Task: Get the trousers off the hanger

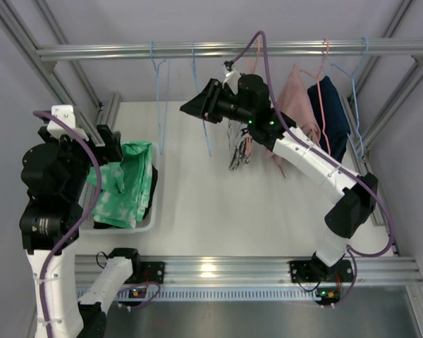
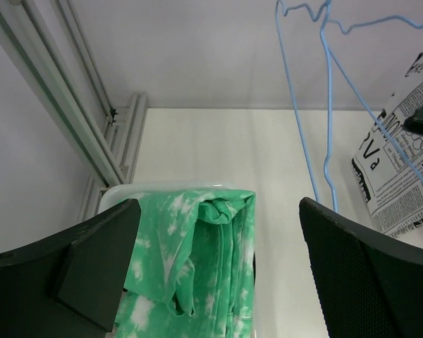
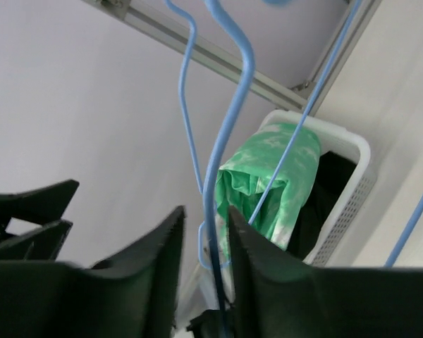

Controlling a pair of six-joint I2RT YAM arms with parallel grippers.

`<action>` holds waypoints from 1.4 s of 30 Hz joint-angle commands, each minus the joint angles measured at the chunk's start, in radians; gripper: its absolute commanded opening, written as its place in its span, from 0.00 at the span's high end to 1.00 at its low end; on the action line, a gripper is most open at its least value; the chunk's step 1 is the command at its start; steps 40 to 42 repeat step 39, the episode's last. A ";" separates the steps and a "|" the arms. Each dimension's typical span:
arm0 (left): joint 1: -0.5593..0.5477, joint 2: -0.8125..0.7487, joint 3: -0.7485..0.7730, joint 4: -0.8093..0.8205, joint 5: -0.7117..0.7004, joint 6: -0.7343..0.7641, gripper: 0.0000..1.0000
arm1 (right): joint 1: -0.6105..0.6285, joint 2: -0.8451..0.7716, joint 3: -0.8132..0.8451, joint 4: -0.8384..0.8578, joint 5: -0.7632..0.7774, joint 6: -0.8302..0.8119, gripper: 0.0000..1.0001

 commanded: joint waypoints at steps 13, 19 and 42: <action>0.005 0.295 0.234 -0.233 0.379 0.034 0.01 | 0.011 -0.390 -0.164 -0.076 0.075 -0.261 0.01; 0.005 0.363 0.257 -0.213 0.347 0.029 0.01 | 0.007 -0.622 -0.287 -0.157 0.194 -0.514 0.00; 0.005 0.246 0.154 -0.028 0.187 0.064 0.01 | -0.424 -1.132 -0.670 -0.160 0.336 -0.692 0.00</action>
